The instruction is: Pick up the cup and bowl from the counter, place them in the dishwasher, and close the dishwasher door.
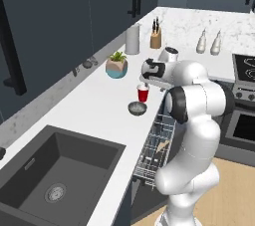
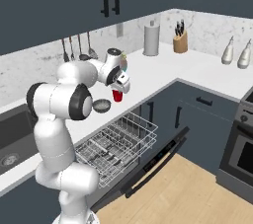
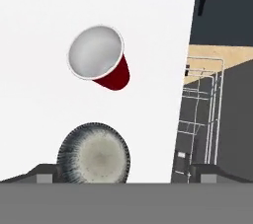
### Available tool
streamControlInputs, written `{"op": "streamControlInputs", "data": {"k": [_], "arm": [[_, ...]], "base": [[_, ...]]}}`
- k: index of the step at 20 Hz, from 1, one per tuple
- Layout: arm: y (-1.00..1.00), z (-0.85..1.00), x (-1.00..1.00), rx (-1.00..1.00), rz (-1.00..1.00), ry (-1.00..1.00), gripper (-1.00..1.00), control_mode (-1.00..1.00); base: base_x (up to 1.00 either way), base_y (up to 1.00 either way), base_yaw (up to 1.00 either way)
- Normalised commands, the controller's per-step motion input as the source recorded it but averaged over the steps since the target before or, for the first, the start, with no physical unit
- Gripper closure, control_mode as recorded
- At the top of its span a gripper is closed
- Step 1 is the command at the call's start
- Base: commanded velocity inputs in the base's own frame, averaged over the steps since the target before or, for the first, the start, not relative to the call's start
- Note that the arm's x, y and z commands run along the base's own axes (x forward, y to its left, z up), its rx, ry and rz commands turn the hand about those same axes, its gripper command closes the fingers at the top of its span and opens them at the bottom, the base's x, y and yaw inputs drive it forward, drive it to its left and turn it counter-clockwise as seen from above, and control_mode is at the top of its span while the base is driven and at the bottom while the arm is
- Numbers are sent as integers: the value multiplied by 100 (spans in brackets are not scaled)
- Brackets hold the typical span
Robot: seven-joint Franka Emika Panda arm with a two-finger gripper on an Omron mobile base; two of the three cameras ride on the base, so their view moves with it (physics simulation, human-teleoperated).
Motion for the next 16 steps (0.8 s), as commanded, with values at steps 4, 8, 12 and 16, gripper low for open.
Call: {"op": "streamControlInputs", "data": {"k": [4, 8, 12, 16], "arm": [[0, -23, 44, 0, -10, 0, -100, -100], [0, -30, 49, 0, -9, 0, -100, -100], [0, -30, 44, 0, -5, 2, -100, -100], [0, -29, 45, 0, -3, 3, -100, -100]], "base": [[0, 0, 0], [0, 0, 0], [0, 0, 0], [0, 0, 0]]}}
